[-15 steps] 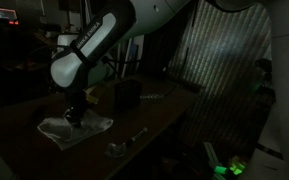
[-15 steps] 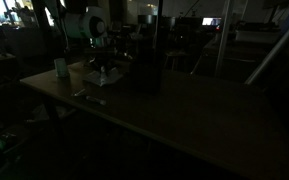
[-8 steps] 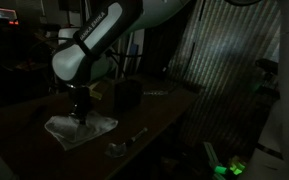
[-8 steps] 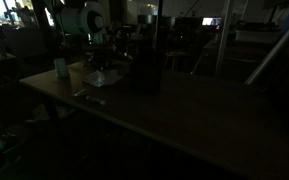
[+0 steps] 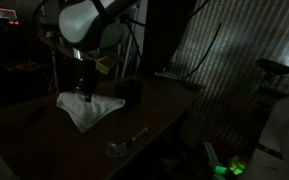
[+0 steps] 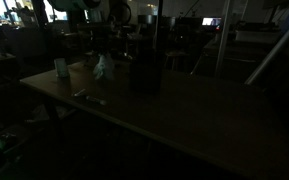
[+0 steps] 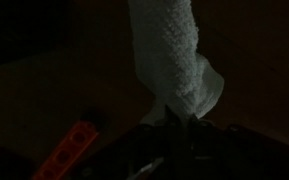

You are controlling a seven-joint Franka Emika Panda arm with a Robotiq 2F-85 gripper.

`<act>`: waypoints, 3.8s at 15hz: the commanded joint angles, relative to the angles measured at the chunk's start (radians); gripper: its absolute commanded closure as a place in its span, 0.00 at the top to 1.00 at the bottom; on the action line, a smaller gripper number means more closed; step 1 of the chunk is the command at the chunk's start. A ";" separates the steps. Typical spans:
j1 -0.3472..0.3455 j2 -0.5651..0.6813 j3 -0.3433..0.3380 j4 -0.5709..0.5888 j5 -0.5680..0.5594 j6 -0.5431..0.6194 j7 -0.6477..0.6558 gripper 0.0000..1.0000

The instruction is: Take the cloth and shove it in the box

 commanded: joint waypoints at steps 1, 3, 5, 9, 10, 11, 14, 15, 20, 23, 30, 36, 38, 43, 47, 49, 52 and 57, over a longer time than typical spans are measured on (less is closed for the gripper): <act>-0.035 -0.134 -0.039 -0.044 -0.018 -0.065 0.041 0.03; -0.066 -0.179 -0.072 -0.053 -0.018 -0.092 0.049 0.03; -0.096 -0.204 -0.105 -0.047 -0.037 -0.103 0.070 0.03; -0.151 -0.188 -0.154 0.015 -0.105 -0.110 0.120 0.03; -0.160 -0.175 -0.162 0.032 -0.120 -0.109 0.130 0.03; -0.168 -0.165 -0.167 0.045 -0.142 -0.108 0.148 0.03; -0.179 -0.120 -0.174 0.074 -0.194 -0.101 0.188 0.03; -0.178 -0.104 -0.174 0.078 -0.207 -0.097 0.203 0.03; -0.161 -0.022 -0.168 0.071 -0.207 -0.087 0.228 0.03; -0.157 0.023 -0.171 0.064 -0.182 -0.082 0.231 0.03; -0.173 0.060 -0.172 0.051 -0.080 -0.055 0.220 0.03; -0.181 0.107 -0.161 0.070 0.007 -0.017 0.174 0.03; -0.182 0.130 -0.153 0.069 0.044 -0.008 0.146 0.03; -0.188 0.175 -0.137 0.052 0.136 0.009 0.072 0.03; -0.197 0.156 -0.133 0.038 0.221 -0.003 0.008 0.03; -0.201 0.120 -0.139 0.032 0.246 -0.017 -0.003 0.35; -0.199 0.058 -0.155 0.020 0.220 -0.030 0.016 0.48; -0.189 -0.058 -0.175 -0.033 0.119 -0.056 0.058 0.84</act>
